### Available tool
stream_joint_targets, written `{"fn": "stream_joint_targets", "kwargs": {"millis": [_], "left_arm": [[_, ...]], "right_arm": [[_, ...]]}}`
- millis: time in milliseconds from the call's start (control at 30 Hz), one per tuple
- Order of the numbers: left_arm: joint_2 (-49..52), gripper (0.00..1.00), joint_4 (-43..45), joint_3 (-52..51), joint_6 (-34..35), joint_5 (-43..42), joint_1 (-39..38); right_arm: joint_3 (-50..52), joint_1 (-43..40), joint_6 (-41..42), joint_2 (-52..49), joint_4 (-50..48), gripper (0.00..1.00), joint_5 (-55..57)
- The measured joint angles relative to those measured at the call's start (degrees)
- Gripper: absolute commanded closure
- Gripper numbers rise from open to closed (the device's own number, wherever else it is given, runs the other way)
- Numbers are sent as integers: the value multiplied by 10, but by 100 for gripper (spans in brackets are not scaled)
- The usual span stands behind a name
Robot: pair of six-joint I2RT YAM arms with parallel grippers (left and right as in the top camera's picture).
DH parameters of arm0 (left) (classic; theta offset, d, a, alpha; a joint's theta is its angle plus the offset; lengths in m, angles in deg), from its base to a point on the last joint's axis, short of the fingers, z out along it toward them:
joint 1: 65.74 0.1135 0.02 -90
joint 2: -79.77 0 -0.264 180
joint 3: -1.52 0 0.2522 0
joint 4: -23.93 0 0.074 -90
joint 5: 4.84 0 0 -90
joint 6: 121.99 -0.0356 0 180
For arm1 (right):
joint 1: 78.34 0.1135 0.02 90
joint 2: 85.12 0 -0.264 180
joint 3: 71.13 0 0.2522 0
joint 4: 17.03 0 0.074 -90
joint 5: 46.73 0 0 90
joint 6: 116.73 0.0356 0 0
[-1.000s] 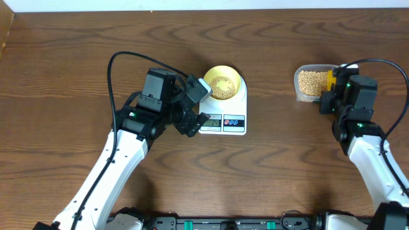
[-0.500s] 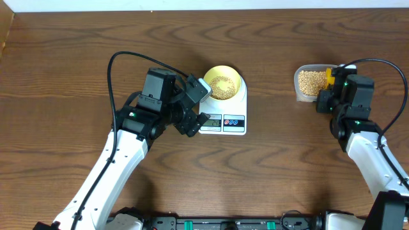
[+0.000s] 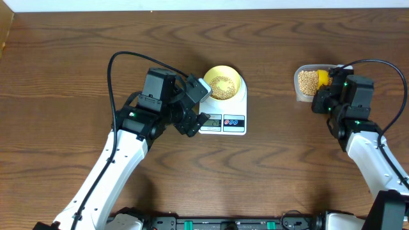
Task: Scoop item into bowl and weigh 50g on scale
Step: 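Dip the scoop into the soybeans in the tub with the right gripper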
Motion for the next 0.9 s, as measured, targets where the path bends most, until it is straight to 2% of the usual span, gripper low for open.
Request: {"fn": "stream_joint_targets", "kwargs": {"millis": [900], "left_arm": [[0, 16, 0, 0, 0, 0, 0]], "right_arm": [[0, -1, 31, 0, 25, 99, -85]]}}
